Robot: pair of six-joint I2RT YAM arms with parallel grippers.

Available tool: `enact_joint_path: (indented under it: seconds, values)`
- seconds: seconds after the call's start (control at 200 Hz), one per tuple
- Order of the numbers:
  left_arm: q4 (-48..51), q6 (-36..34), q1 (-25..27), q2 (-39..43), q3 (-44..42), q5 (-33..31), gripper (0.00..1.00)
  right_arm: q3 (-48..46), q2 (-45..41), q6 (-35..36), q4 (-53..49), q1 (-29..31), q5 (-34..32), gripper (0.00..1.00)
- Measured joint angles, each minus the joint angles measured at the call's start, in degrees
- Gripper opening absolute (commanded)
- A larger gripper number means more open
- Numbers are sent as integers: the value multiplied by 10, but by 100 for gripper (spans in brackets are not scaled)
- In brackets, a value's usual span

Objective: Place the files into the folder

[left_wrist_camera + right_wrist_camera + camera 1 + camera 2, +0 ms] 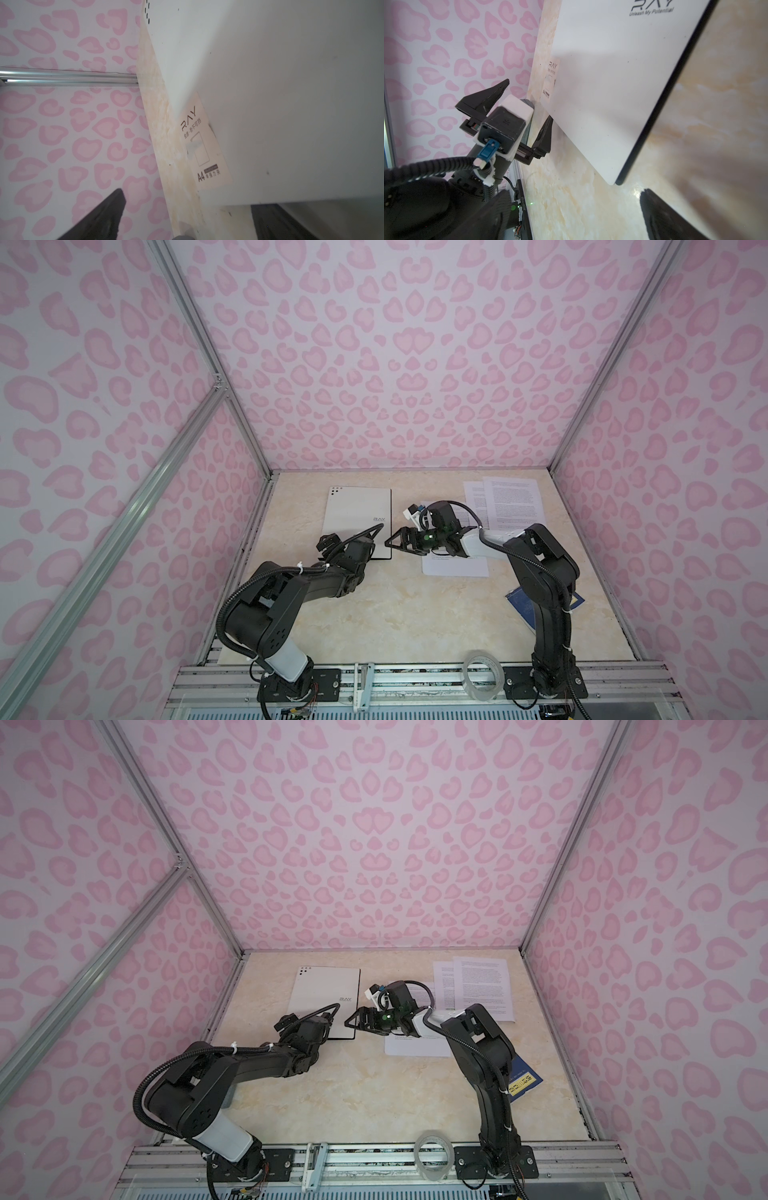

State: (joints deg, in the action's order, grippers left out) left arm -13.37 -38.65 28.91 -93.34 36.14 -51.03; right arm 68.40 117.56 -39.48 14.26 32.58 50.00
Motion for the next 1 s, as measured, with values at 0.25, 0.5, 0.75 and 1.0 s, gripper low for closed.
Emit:
enact_joint_path:
  seconds: [0.25,0.5,0.75,1.0]
  values:
    - [-2,-1,-7,-6,10,0,97,17,17,0,-1,2,6,100]
    - [-1,7,-11,-6,11,0,97,34,34,-5,0,4,10,100]
    - [0,11,-13,-9,13,0,97,54,61,-21,13,9,17,100]
    - [1,14,-15,-9,15,1,97,70,81,-36,31,10,26,100]
